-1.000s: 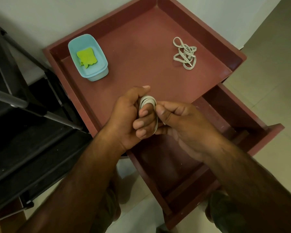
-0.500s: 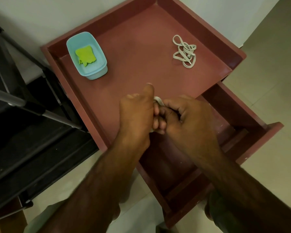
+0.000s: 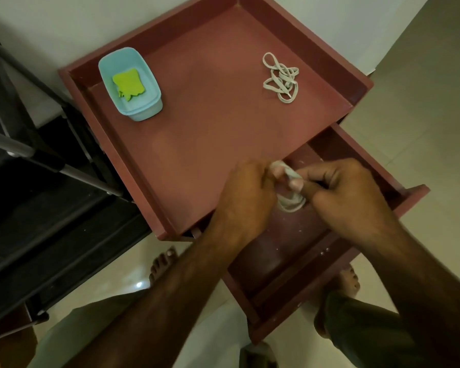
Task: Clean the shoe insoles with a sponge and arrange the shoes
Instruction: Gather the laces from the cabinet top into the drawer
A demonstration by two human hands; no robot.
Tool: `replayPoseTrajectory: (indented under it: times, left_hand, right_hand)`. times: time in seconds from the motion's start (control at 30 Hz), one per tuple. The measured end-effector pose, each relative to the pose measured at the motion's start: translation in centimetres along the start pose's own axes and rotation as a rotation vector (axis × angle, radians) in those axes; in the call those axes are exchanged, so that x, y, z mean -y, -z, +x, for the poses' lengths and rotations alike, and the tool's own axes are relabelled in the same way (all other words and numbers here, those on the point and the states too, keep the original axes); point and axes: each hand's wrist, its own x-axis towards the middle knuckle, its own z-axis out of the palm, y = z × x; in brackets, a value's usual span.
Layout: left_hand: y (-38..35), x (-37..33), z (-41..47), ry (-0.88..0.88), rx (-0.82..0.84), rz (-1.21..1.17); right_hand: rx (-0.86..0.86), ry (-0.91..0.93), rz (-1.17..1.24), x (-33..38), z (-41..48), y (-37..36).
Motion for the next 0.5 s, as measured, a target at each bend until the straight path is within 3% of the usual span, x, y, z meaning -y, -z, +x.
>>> replayPoseTrajectory:
  times: [0.13,0.33,0.5]
  left_hand:
    - [-3.6,2.0,-1.8,0.375,0.22,-0.181]
    - [-8.4,8.9,-1.2,0.823,0.099,-0.287]
    - [-9.2,10.7,-0.4,0.856,0.116,-0.129]
  right_hand:
    - [0.235,-0.198,-0.125,-3.3,1.2,-0.6]
    - [0.346,-0.308,-0.247,-6.9,4.8,-6.3]
    - [0.199,-0.256,-0.371,-9.3,6.0,-11.1]
